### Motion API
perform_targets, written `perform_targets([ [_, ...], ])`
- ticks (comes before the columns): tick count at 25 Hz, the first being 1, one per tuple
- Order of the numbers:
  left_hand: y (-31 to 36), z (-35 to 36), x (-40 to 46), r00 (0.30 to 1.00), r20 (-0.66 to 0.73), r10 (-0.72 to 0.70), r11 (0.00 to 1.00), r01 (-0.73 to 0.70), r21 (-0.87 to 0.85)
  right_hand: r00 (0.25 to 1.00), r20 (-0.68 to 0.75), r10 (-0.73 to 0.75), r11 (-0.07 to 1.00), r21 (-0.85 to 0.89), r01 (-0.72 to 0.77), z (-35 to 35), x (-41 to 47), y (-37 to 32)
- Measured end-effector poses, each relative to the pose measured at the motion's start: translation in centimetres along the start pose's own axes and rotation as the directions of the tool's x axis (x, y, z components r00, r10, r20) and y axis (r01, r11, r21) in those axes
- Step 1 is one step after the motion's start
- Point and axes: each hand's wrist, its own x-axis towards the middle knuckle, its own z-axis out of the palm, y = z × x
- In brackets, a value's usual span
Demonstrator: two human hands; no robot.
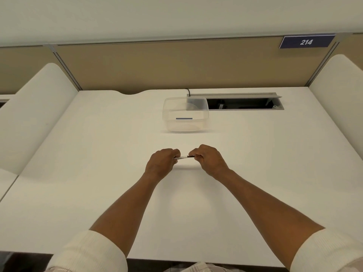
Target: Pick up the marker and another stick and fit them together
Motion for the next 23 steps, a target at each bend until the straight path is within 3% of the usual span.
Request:
perform_targets([
  [14, 2.0, -0.4, -0.8, 0.998, -0.025, 0.051, 0.998, -0.051, -0.019, 0.993, -0.020, 0.115, 0.972, 0.210, -0.109, 0.1, -0.8, 0.3],
  [23, 3.0, -1.0, -0.8, 1.000, 0.015, 0.011, 0.996, -0.010, -0.084, 0.986, -0.075, 0.147, 0.970, 0.206, -0.129, -0.4, -1.2, 0.4],
])
